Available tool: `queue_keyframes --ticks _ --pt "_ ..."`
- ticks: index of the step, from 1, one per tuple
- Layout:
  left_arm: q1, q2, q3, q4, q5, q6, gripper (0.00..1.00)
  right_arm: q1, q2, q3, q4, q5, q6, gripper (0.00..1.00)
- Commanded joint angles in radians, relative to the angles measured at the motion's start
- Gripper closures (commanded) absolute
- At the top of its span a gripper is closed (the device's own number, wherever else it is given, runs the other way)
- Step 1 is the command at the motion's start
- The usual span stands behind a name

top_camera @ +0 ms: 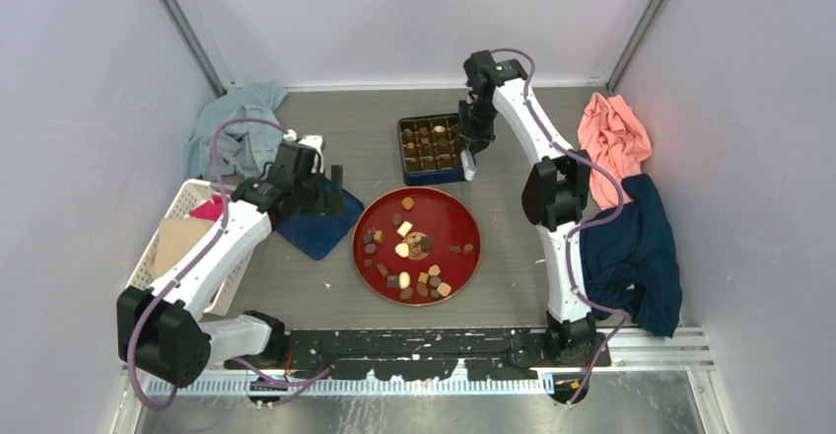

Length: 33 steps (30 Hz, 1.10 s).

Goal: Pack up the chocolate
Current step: Place the fake chocolate in the packing box, then pick up the fake chocolate from the plate.

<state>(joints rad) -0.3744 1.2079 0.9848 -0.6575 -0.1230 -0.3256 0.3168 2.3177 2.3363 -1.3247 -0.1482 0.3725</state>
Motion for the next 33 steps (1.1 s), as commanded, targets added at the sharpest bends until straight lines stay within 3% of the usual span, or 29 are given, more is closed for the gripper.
queue_keyframes --ticks 1,4,6,16,20,25,33 --pt "0.003 -0.015 0.055 0.005 -0.012 0.008 0.13 -0.004 -0.056 0.134 -0.038 0.018 -0.006 0.75" --pt "0.003 -0.017 0.07 0.005 -0.011 0.002 0.13 -0.004 -0.062 0.214 -0.112 0.017 -0.018 0.84" --pt "0.003 -0.016 0.079 0.0 -0.005 -0.002 0.14 0.002 -0.109 0.163 -0.119 0.002 -0.012 0.87" --pt "0.003 -0.045 0.096 -0.042 0.041 -0.057 0.12 0.137 -0.576 -0.442 -0.065 0.091 0.013 0.89" --pt "0.003 0.031 0.182 -0.16 0.095 -0.056 0.11 0.171 -0.721 -0.671 0.042 0.058 0.043 0.87" --pt "0.003 0.064 0.27 -0.325 0.092 -0.1 0.13 0.254 -0.811 -0.832 0.15 0.066 0.101 0.84" --pt "0.003 -0.066 0.169 -0.323 0.114 -0.095 0.12 0.44 -0.82 -0.976 0.261 0.115 0.198 0.8"
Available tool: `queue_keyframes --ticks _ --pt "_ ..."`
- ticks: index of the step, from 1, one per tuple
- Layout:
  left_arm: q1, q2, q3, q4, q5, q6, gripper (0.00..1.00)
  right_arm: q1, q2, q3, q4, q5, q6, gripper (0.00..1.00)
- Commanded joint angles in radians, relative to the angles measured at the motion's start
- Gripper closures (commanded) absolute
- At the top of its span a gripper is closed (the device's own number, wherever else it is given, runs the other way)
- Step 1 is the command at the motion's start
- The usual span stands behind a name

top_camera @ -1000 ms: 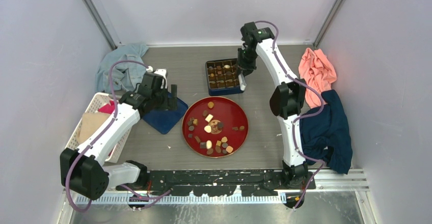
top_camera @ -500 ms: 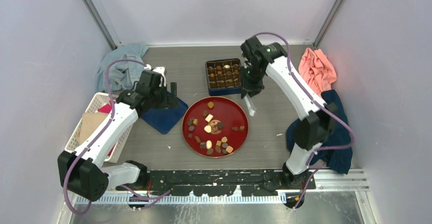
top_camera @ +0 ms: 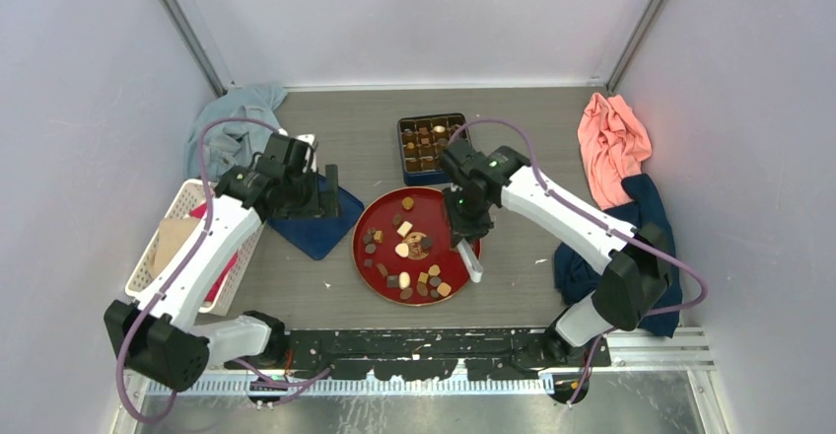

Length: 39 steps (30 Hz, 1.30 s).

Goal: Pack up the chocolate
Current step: Pick up the fake chocolate from the plate.

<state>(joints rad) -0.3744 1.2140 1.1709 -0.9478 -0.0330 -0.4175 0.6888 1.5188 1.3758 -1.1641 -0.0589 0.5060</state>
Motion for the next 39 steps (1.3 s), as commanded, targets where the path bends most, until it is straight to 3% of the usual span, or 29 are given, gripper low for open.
queue_keyframes --ticks 1,20,39 --pt "0.003 -0.081 -0.023 -0.03 0.021 0.002 0.12 0.09 -0.014 -0.022 0.109 0.025 0.067 0.79" --pt "0.003 -0.156 -0.089 -0.003 0.013 0.03 0.13 0.212 -0.123 -0.28 0.175 0.136 0.037 0.63" --pt "0.003 -0.133 -0.105 0.013 -0.016 0.037 0.13 0.29 -0.062 -0.294 0.217 0.14 0.012 0.55"
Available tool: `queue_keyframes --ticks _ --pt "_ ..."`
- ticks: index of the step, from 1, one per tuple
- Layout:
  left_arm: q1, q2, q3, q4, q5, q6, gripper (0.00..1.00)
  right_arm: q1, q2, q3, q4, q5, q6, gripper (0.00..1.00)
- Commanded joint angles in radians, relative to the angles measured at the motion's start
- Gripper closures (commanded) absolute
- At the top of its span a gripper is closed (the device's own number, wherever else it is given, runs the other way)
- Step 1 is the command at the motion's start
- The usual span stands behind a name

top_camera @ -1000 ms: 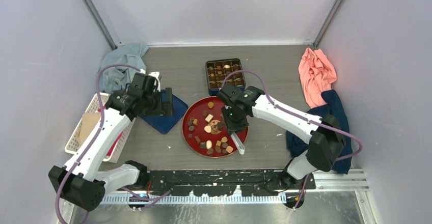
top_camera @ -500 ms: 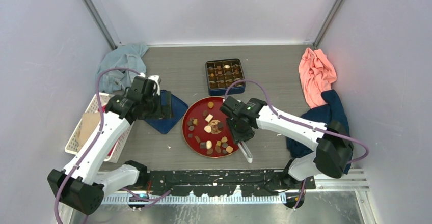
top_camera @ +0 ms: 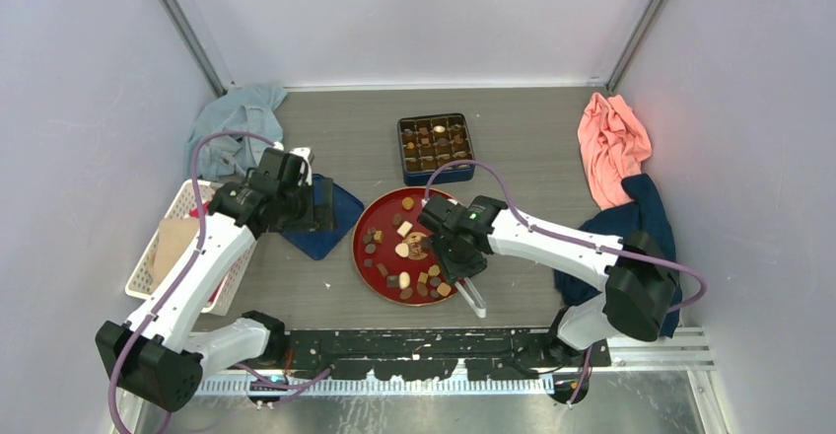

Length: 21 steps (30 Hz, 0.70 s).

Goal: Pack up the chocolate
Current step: Pick up the fake chocolate from the plate.

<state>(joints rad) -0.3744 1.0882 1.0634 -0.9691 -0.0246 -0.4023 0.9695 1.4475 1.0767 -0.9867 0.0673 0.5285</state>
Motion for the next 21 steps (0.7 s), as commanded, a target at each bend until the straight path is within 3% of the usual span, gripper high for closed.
queue_keyframes --ticks 1,21 --pt "0.003 -0.008 0.002 0.031 -0.038 0.029 0.13 0.009 0.013 0.005 0.048 0.011 -0.01 0.55" --pt "0.003 -0.007 -0.008 0.023 -0.04 0.027 0.13 0.008 0.107 0.043 0.106 -0.026 -0.034 0.52"
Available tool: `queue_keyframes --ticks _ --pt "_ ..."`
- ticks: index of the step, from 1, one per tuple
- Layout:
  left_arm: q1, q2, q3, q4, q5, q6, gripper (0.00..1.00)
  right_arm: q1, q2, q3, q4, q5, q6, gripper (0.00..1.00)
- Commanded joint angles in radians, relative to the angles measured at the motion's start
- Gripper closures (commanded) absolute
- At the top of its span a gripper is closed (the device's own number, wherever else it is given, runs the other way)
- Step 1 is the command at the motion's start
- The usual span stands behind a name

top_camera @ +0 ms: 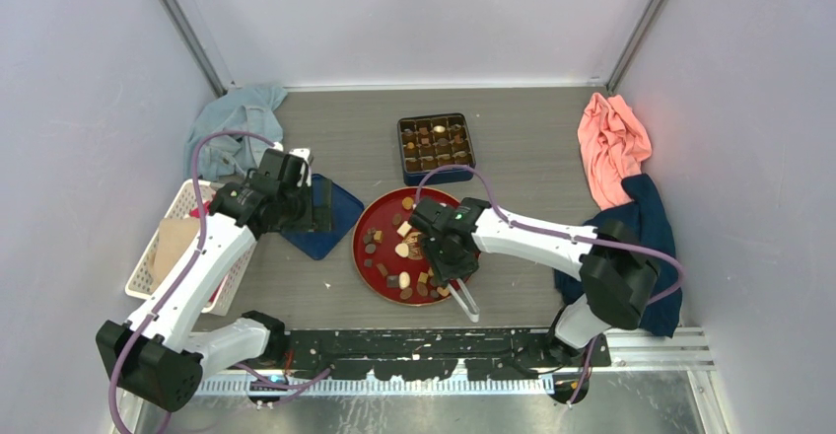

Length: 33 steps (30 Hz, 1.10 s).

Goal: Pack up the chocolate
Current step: Pick up the fake chocolate from the plate.

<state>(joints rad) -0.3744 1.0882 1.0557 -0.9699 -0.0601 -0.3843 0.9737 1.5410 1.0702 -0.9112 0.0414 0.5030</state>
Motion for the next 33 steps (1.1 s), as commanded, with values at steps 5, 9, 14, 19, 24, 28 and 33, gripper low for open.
queue_keyframes --ticks 5,9,14,19,24,28,33 --pt "0.003 -0.006 -0.006 0.029 0.0 0.005 0.13 0.004 0.044 0.061 0.054 0.013 -0.01 0.52" --pt "0.003 -0.004 -0.005 0.033 -0.004 0.01 0.13 0.004 0.077 0.076 0.071 0.014 -0.012 0.52" --pt "0.003 0.004 0.0 0.038 -0.008 0.01 0.13 0.004 0.107 0.094 0.093 0.012 -0.015 0.52" --pt "0.003 0.013 0.004 0.038 -0.002 0.009 0.13 0.003 0.122 0.111 0.089 0.013 -0.023 0.53" --pt "0.003 0.025 -0.003 0.045 0.005 0.0 0.13 0.004 0.137 0.123 0.076 0.01 -0.03 0.61" --pt "0.003 0.044 0.007 0.044 0.02 -0.004 0.13 0.004 0.134 0.125 0.071 0.01 -0.032 0.71" --pt "0.003 0.047 0.015 0.055 0.022 0.0 0.13 0.003 0.112 0.139 0.04 0.032 -0.039 0.81"
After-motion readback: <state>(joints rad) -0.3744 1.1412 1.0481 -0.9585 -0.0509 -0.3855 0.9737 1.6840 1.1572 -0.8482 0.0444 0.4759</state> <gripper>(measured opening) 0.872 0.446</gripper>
